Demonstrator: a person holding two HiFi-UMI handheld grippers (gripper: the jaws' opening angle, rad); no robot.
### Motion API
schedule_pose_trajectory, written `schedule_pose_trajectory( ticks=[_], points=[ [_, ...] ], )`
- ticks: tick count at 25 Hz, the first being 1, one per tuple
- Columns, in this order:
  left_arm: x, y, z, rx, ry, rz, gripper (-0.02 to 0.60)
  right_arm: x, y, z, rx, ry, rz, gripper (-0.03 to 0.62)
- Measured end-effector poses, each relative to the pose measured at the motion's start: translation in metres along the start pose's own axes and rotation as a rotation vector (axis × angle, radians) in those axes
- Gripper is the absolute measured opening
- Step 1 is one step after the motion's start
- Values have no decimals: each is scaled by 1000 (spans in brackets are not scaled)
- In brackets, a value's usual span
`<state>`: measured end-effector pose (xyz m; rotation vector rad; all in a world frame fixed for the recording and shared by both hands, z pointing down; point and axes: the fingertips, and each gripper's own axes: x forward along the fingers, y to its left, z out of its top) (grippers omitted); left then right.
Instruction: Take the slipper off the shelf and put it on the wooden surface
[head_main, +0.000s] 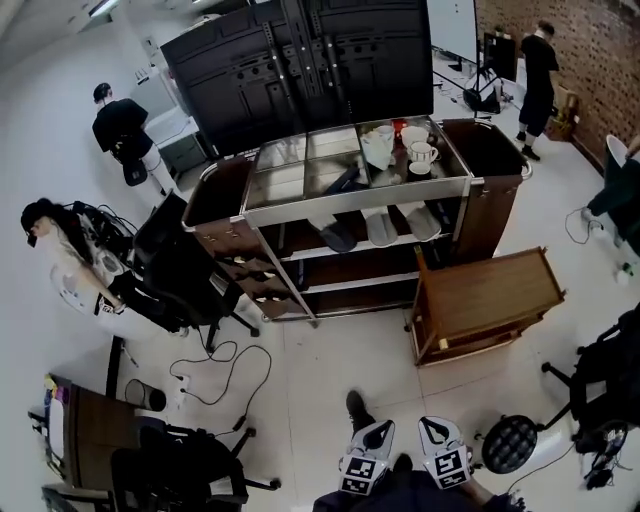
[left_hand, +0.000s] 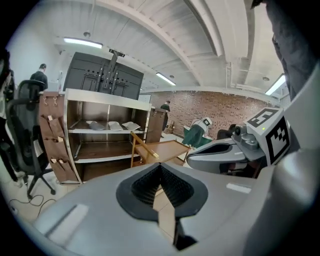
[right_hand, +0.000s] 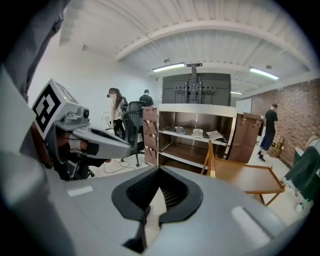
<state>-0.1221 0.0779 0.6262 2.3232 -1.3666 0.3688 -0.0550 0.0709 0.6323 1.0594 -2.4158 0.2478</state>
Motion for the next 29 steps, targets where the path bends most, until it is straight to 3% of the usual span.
schedule_pose_trajectory(
  ticks=[5,12,19,29],
  points=[
    [-47,-37,-14,20,-5,50,17,-56,9,-19,25,-17,6,2],
    [-77,-79,-16,85,-8,59,17,-81,22,-20,14,-72,34,2],
    [-120,-61,-27,46,-31,188,17,-73,73,-11,-35,-108,170,2],
    [-142,-61,-29,61,-54,189,17,-80,103,2,-85,-134,194,2]
  ],
)
